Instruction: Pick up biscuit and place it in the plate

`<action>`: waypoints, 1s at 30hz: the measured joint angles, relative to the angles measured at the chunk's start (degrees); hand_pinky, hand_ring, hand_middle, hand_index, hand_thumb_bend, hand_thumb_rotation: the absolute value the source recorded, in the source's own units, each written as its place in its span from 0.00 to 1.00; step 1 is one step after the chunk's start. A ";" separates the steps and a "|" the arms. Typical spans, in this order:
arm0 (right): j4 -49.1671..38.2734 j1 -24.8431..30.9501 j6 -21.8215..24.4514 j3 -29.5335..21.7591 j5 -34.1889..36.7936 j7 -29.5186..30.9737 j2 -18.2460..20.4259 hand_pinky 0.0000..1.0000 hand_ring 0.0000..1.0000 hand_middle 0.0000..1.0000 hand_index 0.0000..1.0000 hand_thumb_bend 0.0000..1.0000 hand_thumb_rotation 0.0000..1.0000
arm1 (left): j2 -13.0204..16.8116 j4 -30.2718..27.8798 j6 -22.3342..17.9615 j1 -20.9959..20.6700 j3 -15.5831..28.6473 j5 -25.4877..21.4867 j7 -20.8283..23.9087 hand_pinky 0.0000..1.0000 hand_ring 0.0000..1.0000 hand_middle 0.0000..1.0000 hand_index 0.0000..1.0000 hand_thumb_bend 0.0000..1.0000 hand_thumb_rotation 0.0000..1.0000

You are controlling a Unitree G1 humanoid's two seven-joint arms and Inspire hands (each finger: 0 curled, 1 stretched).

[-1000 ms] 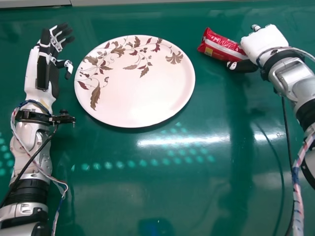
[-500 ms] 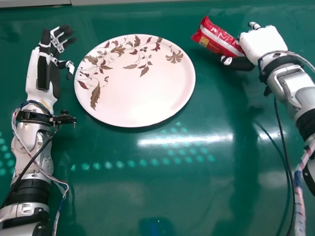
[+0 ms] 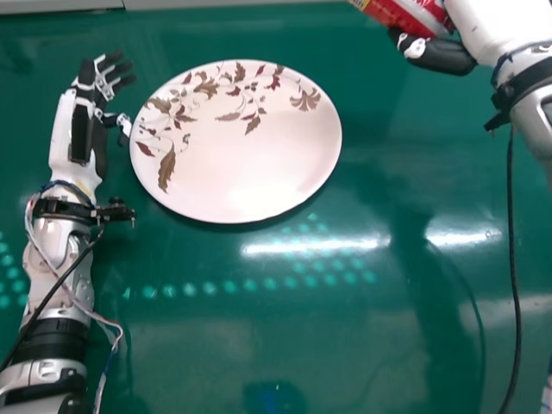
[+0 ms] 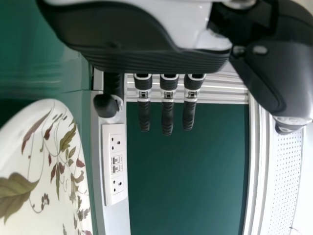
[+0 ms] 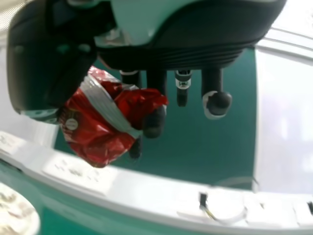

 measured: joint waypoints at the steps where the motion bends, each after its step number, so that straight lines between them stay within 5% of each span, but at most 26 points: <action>1: -2.25 0.20 -0.01 -0.39 -0.04 1.10 -0.01 0.01 0.06 0.11 0.47 0.49 0.11 | -0.04 0.01 0.00 -0.01 -0.01 -0.02 -0.05 0.00 0.83 0.84 0.83 0.88 0.73; 3: -6.31 0.30 -0.03 -0.67 -0.53 3.32 0.13 0.02 0.06 0.12 0.47 0.49 0.11 | -0.17 0.10 -0.02 -0.04 -0.03 -0.05 -0.28 0.00 0.82 0.82 0.81 0.88 0.73; 5: -8.69 0.22 -0.63 -0.67 -1.40 4.33 1.04 0.03 0.07 0.37 0.47 0.51 0.02 | -0.24 0.13 -0.01 -0.06 -0.11 0.02 -0.27 0.00 0.82 0.82 0.82 0.90 0.74; 7: -8.78 -0.09 -1.57 -0.24 -2.08 4.46 3.00 0.04 0.07 0.43 0.48 0.52 0.01 | -0.25 0.40 -0.18 -0.30 -0.20 0.24 -0.28 0.00 0.84 0.84 0.84 0.88 0.76; 18: 4.52 -7.53 -8.88 8.94 -10.15 0.20 16.10 0.04 0.08 0.39 0.48 0.51 0.00 | -0.28 3.47 -1.50 -3.02 -0.54 1.42 -0.60 0.00 0.81 0.81 0.82 0.90 0.74; 25: 11.40 -9.25 -12.26 11.54 -10.64 -1.14 20.24 0.04 0.08 0.47 0.47 0.53 0.00 | -0.29 3.49 -1.64 -3.02 -0.52 1.00 -1.06 0.00 0.82 0.82 0.83 0.91 0.74; 30: 16.68 -10.30 -13.82 13.13 -11.25 -2.96 21.42 0.04 0.08 0.38 0.48 0.52 0.00 | -0.36 3.48 -1.65 -3.02 -0.52 0.88 -1.25 0.00 0.82 0.82 0.83 0.89 0.73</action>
